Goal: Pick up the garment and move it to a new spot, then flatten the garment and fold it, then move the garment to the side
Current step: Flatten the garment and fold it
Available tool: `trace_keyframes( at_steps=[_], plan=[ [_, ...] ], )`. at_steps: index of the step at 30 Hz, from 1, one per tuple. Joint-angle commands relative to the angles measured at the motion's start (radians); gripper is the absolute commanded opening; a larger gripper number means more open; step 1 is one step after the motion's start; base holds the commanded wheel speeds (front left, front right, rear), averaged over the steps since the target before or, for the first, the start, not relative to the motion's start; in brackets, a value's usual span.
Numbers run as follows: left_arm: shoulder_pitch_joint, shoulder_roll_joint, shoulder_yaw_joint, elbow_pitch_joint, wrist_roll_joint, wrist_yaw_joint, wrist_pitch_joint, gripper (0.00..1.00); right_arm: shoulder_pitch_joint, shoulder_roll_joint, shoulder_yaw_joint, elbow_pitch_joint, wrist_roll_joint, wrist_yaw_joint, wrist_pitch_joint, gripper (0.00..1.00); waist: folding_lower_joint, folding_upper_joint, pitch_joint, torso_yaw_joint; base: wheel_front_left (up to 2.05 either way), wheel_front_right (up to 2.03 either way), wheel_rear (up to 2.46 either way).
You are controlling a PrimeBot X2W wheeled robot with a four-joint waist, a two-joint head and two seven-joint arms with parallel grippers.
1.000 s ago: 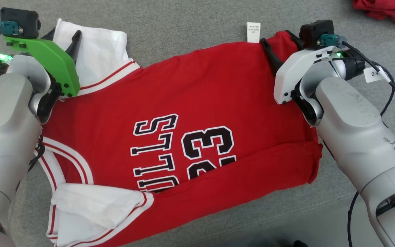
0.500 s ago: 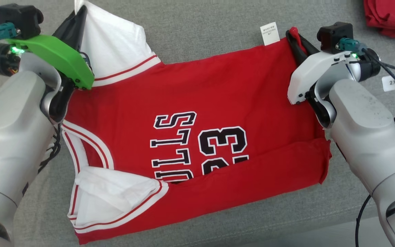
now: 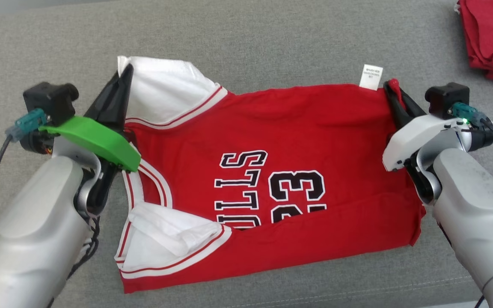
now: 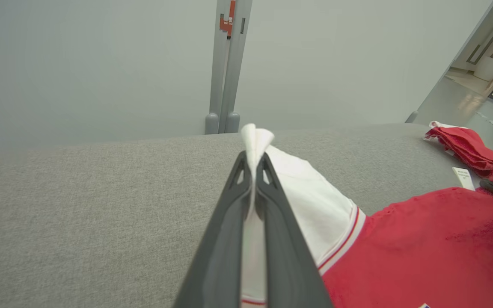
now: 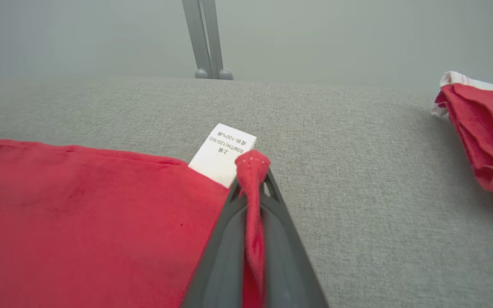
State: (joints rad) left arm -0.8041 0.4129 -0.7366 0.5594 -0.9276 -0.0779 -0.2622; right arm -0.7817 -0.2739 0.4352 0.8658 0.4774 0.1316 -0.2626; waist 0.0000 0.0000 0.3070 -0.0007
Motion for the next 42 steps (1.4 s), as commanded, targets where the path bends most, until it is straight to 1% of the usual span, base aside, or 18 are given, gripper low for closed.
trace_keyframes(
  at_steps=[1,6,10,14,18,21,23,24,25,26,27,31,33,36,39,42],
  plan=[
    [0.056,-0.005,0.032,-0.037,0.022,0.009,-0.002,0.0,0.048,-0.004,-0.021,-0.024,-0.017,-0.002,-0.002,0.0,0.0,0.0,-0.026,0.021,0.0,0.0,0.0],
    [0.223,-0.028,0.124,-0.157,0.109,0.034,-0.003,0.0,0.163,-0.003,-0.116,-0.125,-0.068,-0.002,-0.002,0.0,0.0,0.0,-0.056,0.032,0.0,0.0,0.0],
    [0.341,-0.052,0.178,-0.231,0.161,0.047,-0.003,0.0,0.249,0.01,-0.176,-0.193,-0.1,-0.002,-0.002,0.0,0.0,0.0,-0.081,0.036,0.0,0.0,0.0],
    [0.458,-0.082,0.224,-0.285,0.186,0.059,-0.003,0.0,0.336,0.027,-0.228,-0.25,-0.122,-0.002,-0.002,0.0,0.0,0.0,-0.105,0.038,0.0,0.0,0.0],
    [0.57,-0.116,0.258,-0.309,0.211,0.058,-0.003,0.0,0.42,0.038,-0.278,-0.3,-0.132,-0.002,-0.002,0.0,0.0,0.0,-0.127,0.046,0.0,0.0,0.0],
    [0.634,-0.133,0.284,-0.305,0.231,0.063,-0.003,0.0,0.475,0.049,-0.296,-0.327,-0.134,-0.002,-0.002,0.0,0.0,0.0,-0.142,0.049,0.0,0.0,0.0],
    [0.679,-0.157,0.303,-0.307,0.229,0.059,-0.003,0.0,0.509,0.055,-0.312,-0.336,-0.13,-0.002,-0.002,0.0,0.0,0.0,-0.151,0.051,0.0,0.0,0.0],
    [0.7,-0.165,0.305,-0.3,0.234,0.053,-0.003,0.0,0.523,0.058,-0.319,-0.342,-0.127,-0.002,-0.002,0.05,0.0,0.0,-0.157,0.052,0.0,0.0,0.0],
    [0.713,-0.173,0.309,-0.297,0.234,0.049,-0.003,0.23,0.533,0.061,-0.325,-0.347,-0.126,-0.002,-0.002,0.44,0.0,0.0,-0.16,0.053,0.0,0.0,0.0],
    [0.721,-0.18,0.32,-0.296,0.243,0.045,-0.003,0.89,0.546,0.063,-0.331,-0.352,-0.124,-0.002,-0.003,1.0,0.0,0.0,-0.166,0.054,0.0,0.0,0.0],
    [0.728,-0.185,0.327,-0.293,0.252,0.044,-0.003,1.0,0.555,0.067,-0.335,-0.357,-0.122,-0.002,-0.002,1.0,0.0,0.0,-0.17,0.055,0.0,0.0,0.0],
    [0.759,-0.211,0.366,-0.292,0.295,0.038,-0.003,1.0,0.581,0.071,-0.348,-0.389,-0.114,-0.002,-0.003,1.0,0.0,0.0,-0.193,0.057,0.0,0.0,0.0],
    [0.764,-0.224,0.395,-0.303,0.313,0.035,-0.003,1.0,0.593,0.082,-0.358,-0.409,-0.092,-0.002,-0.003,1.0,0.0,0.0,-0.204,0.058,0.0,0.0,0.0],
    [0.774,-0.239,0.444,-0.325,0.372,0.035,-0.003,1.0,0.593,0.075,-0.362,-0.427,-0.082,-0.002,-0.002,1.0,0.0,0.0,-0.22,0.059,0.0,0.0,0.0],
    [0.783,-0.256,0.502,-0.36,0.439,0.04,-0.003,1.0,0.58,0.068,-0.352,-0.398,-0.09,-0.002,-0.002,1.0,0.0,0.0,-0.227,0.062,0.0,0.0,0.0],
    [0.799,-0.275,0.564,-0.392,0.515,0.042,-0.002,1.0,0.552,0.067,-0.342,-0.344,-0.101,-0.002,-0.002,1.0,0.0,0.0,-0.229,0.066,0.0,0.0,0.0]
  ],
)
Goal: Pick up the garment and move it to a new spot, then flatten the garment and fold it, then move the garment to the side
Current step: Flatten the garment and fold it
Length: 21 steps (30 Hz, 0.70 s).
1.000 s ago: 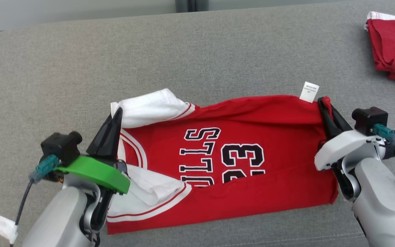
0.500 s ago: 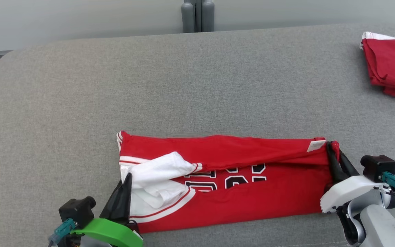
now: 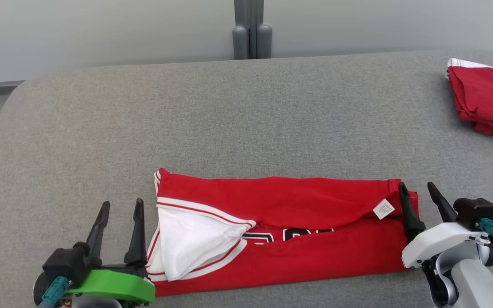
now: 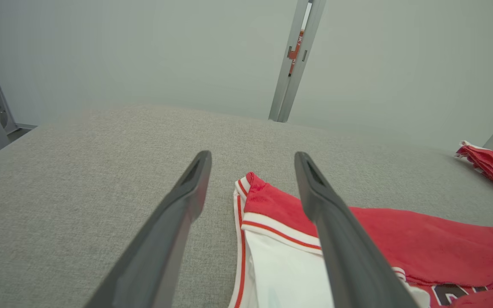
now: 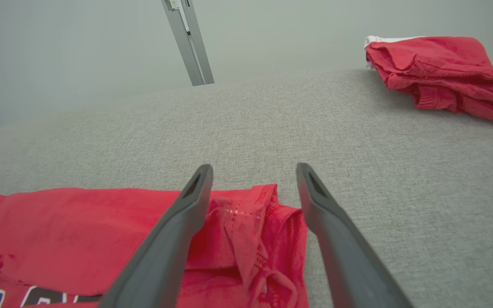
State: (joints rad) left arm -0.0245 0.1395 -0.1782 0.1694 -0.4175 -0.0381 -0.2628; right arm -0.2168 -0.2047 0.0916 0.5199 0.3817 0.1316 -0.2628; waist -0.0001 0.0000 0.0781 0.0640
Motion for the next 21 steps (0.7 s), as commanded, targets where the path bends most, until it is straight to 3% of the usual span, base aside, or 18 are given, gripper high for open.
trace_keyframes(
  at_steps=[1,9,10,12,13,21],
  plan=[
    [0.024,-0.009,0.023,-0.011,0.027,0.0,-0.001,1.0,-0.02,-0.001,0.001,0.021,-0.008,-0.002,-0.002,1.0,0.0001,0.0,0.001,0.003,0.0,0.0,0.0],
    [0.056,-0.058,0.162,-0.061,0.13,-0.029,-0.001,1.0,-0.067,0.018,-0.012,0.221,-0.012,-0.002,0.001,1.0,0.0001,0.0,0.018,0.022,0.0,0.0,0.0],
    [0.057,-0.076,0.198,-0.061,0.157,-0.05,-0.001,1.0,-0.077,0.032,-0.014,0.316,0.004,-0.002,0.0,1.0,0.0001,0.0,0.023,0.032,0.0,0.0,0.0],
    [0.06,-0.08,0.212,-0.059,0.169,-0.06,-0.001,1.0,-0.072,0.056,-0.002,0.371,0.032,-0.002,0.004,0.99,0.0001,0.0,0.022,0.032,0.0,0.0,0.0],
    [0.059,-0.084,0.222,-0.057,0.179,-0.066,-0.001,1.0,-0.084,0.071,0.017,0.394,0.06,-0.002,0.005,0.0,0.0001,0.0,0.024,0.031,0.0,0.0,0.0],
    [0.059,-0.088,0.235,-0.047,0.199,-0.075,-0.001,1.0,-0.124,0.029,0.013,0.353,0.086,-0.002,-0.001,0.0,0.0001,0.0,0.007,0.02,0.0,0.0,0.0]
  ],
)
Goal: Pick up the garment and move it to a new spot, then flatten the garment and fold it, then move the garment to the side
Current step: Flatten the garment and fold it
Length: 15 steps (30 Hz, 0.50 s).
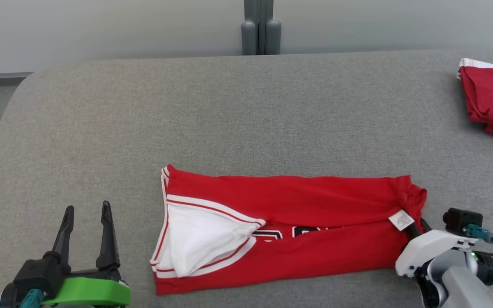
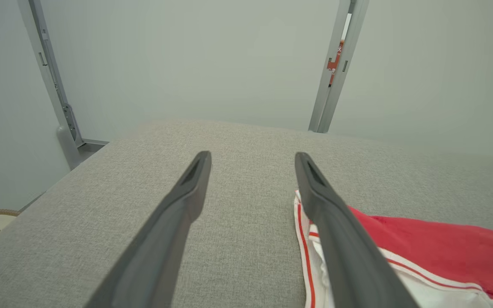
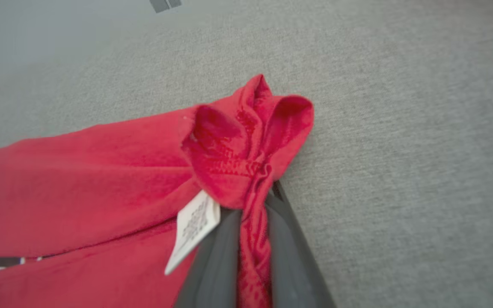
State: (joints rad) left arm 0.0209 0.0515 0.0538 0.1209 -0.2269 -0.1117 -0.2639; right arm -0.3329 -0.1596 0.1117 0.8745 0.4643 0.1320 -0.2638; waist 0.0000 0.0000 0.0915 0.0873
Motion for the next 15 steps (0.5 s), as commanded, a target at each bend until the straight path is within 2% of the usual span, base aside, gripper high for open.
trace_keyframes(
  at_steps=[1,11,15],
  plan=[
    [0.018,0.0,0.008,0.001,0.011,-0.001,0.0,1.0,-0.005,-0.027,-0.02,-0.011,0.006,-0.003,-0.001,0.0,0.0,0.0,-0.013,-0.007,0.0,0.0,0.0],
    [0.042,-0.001,0.008,-0.002,-0.005,0.005,0.0,1.0,0.019,-0.158,-0.139,-0.032,-0.012,-0.003,-0.001,0.0,0.0,0.0,-0.059,-0.034,0.0,0.0,0.0],
    [0.054,0.0,0.002,-0.007,-0.007,0.008,0.0,1.0,0.007,-0.179,-0.158,-0.027,-0.025,-0.003,-0.001,0.0,0.0,0.0,-0.069,-0.042,0.0,0.0,0.0]
  ],
)
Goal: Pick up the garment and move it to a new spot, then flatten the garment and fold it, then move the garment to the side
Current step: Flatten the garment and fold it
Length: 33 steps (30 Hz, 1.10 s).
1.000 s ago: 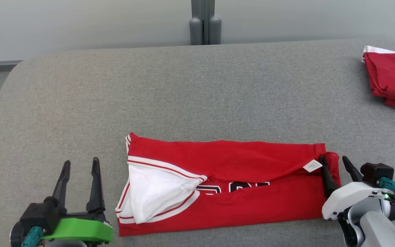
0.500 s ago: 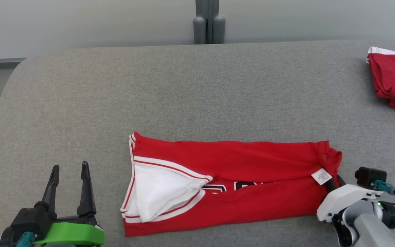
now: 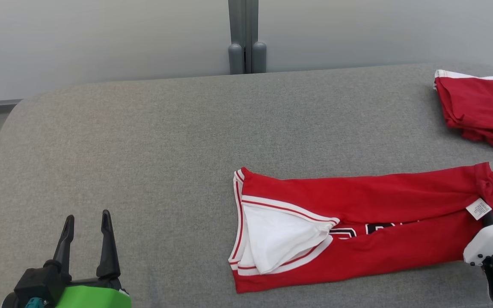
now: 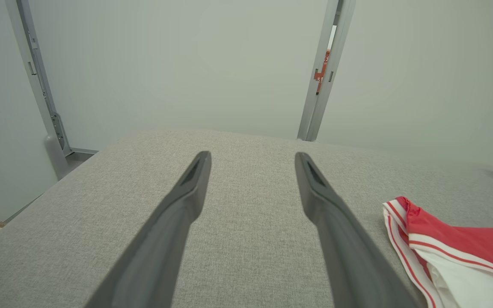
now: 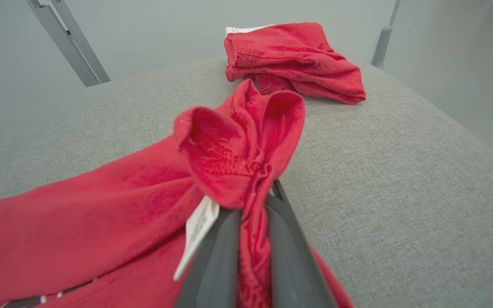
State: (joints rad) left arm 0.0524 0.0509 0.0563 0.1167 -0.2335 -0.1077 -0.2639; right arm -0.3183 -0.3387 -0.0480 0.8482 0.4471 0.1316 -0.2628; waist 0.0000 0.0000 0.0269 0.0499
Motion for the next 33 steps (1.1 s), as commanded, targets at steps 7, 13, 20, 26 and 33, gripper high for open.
trace_keyframes(
  at_steps=[7,13,20,26,33],
  plan=[
    [0.036,0.0,-0.001,-0.002,-0.002,0.009,0.0,1.0,-0.025,0.06,0.064,-0.051,-0.001,-0.002,-0.002,0.0,0.0,0.0,-0.022,-0.014,0.0,0.0,0.0],
    [0.041,0.0,-0.006,-0.003,-0.004,0.015,0.0,1.0,-0.013,0.145,0.182,-0.137,0.029,-0.002,0.001,0.0,0.0,0.0,-0.03,-0.01,0.0,0.0,0.0],
    [0.039,0.0,-0.014,0.005,-0.008,0.016,0.0,1.0,0.025,0.243,0.346,-0.238,0.077,-0.002,0.019,0.0,0.0,0.0,-0.032,0.012,0.0,0.0,0.0],
    [0.023,0.0,-0.03,0.011,-0.008,0.016,0.0,1.0,0.016,0.283,0.487,-0.254,0.124,-0.002,0.026,0.0,0.0,0.0,-0.021,0.04,0.0,0.0,0.0],
    [-0.014,0.0,-0.055,0.026,-0.013,0.016,0.0,1.0,-0.039,0.286,0.661,-0.256,0.255,-0.002,0.011,0.0,0.0,0.0,0.006,0.08,0.0,0.0,0.0]
  ],
)
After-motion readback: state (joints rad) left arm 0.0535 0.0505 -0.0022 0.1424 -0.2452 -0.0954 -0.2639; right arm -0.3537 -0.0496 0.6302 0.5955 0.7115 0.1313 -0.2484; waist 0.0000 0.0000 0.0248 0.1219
